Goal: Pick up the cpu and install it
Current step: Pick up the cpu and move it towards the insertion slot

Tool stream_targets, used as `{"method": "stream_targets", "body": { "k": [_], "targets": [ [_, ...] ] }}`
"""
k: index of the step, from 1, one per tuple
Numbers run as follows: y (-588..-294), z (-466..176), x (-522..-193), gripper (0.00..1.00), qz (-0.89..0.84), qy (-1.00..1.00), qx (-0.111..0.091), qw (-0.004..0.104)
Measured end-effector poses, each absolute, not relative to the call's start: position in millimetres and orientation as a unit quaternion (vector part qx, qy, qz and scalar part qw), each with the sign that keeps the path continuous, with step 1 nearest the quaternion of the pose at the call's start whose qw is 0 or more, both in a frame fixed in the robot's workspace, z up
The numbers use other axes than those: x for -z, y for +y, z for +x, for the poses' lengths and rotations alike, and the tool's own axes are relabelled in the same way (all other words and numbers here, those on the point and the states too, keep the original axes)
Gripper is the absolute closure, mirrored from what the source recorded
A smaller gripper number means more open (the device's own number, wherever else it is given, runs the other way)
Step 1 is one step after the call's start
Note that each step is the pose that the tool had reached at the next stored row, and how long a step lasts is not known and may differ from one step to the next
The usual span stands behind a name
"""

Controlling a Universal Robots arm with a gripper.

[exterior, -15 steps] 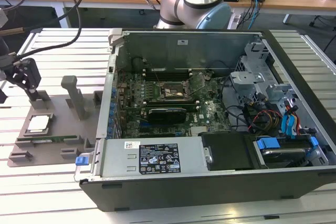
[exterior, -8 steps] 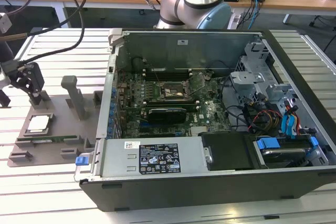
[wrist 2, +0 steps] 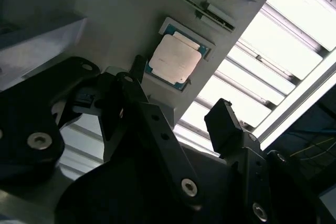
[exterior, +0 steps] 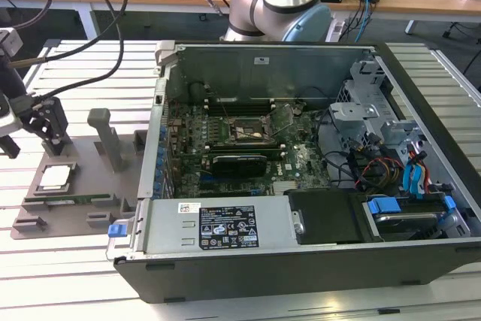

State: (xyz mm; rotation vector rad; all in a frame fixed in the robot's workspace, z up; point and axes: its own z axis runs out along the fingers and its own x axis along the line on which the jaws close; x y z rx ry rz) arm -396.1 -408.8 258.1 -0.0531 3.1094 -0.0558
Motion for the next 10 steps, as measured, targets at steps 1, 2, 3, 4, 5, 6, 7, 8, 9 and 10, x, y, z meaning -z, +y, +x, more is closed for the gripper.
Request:
{"method": "stream_targets", "body": {
  "k": [1, 2, 3, 4, 5, 6, 7, 8, 9, 10],
  "targets": [
    [-409, -396, -257, 0.28, -0.017, 1.0, 0.018, 0.016],
    [-409, -396, -256, 0.28, -0.017, 1.0, 0.018, 0.016],
    [-409, -396, -255, 0.28, -0.017, 1.0, 0.018, 0.016],
    [-409, -396, -254, 0.28, -0.017, 1.0, 0.018, 0.016],
    [-409, -396, -252, 0.28, -0.017, 1.0, 0.018, 0.016],
    [-409, -396, -252, 0.28, -0.017, 1.0, 0.018, 0.016],
    [-409, -396, -251, 0.28, -0.017, 1.0, 0.018, 0.016],
    [-409, -396, -248, 0.28, -0.017, 1.0, 0.018, 0.016],
    [-409, -396, -247, 0.28, -0.017, 1.0, 0.018, 0.016],
    [-409, -396, -246, 0.28, -0.017, 1.0, 0.018, 0.016]
  ]
}}
